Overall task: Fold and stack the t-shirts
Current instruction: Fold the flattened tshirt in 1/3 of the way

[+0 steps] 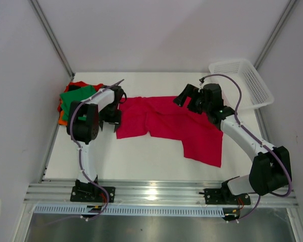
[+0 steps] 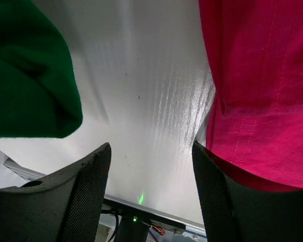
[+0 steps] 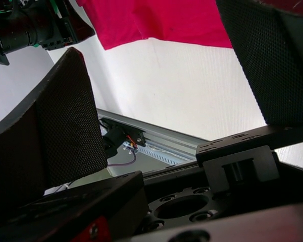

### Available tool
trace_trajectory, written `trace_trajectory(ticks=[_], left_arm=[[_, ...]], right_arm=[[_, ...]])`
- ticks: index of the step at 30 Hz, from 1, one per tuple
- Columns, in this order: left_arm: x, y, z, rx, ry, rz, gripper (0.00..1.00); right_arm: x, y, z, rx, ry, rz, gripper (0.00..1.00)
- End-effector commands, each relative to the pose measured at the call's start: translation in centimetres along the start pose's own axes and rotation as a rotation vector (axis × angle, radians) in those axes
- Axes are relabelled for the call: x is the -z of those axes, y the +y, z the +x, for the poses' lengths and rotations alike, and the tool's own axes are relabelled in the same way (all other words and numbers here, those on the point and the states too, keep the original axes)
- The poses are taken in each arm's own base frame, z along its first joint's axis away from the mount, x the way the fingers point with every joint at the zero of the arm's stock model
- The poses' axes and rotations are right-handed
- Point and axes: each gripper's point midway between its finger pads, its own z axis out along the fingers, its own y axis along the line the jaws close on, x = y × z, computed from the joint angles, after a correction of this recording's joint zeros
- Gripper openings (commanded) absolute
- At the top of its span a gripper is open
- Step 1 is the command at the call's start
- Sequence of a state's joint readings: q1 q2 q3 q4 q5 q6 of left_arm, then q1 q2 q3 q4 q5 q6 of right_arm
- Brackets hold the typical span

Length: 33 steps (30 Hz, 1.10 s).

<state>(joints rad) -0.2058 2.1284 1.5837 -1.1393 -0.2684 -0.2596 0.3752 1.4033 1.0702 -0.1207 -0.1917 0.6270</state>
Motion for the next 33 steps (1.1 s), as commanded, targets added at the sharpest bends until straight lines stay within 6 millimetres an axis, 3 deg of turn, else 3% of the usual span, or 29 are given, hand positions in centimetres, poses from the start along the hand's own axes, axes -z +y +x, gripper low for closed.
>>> trace_trajectory(ticks=[1, 6, 12, 17, 21, 27, 33], left_arm=[[-0.2, 0.5, -0.5, -0.017, -0.010, -0.036, 0.69], [1.3, 0.2, -0.8, -0.001, -0.042, 0.006, 0.68], [6.1, -0.2, -2.4, 0.031, -0.165, 0.107, 0.69], [6.6, -1.6, -2.0, 0.029, -0.149, 0.179, 0.68], [5.5, -2.4, -1.9, 0.006, -0.141, 0.194, 0.69], [2.9, -1.8, -1.6, -0.039, -0.066, 0.073, 0.67], [1.9, -1.5, -2.3, -0.053, -0.057, 0.035, 0.67]], right_arm=[[0.7, 2.0, -2.5, 0.029, -0.061, -0.051, 0.99], [0.7, 1.9, -2.6, 0.030, -0.064, -0.048, 0.99], [0.3, 1.8, -2.2, 0.016, -0.053, -0.054, 0.99], [0.1, 1.9, -2.1, 0.007, -0.053, -0.062, 0.99], [-0.1, 1.9, -2.1, 0.004, -0.054, -0.065, 0.99], [-0.2, 2.3, -2.4, 0.005, -0.056, -0.074, 0.99], [-0.2, 2.4, -2.5, 0.001, -0.059, -0.073, 1.00]])
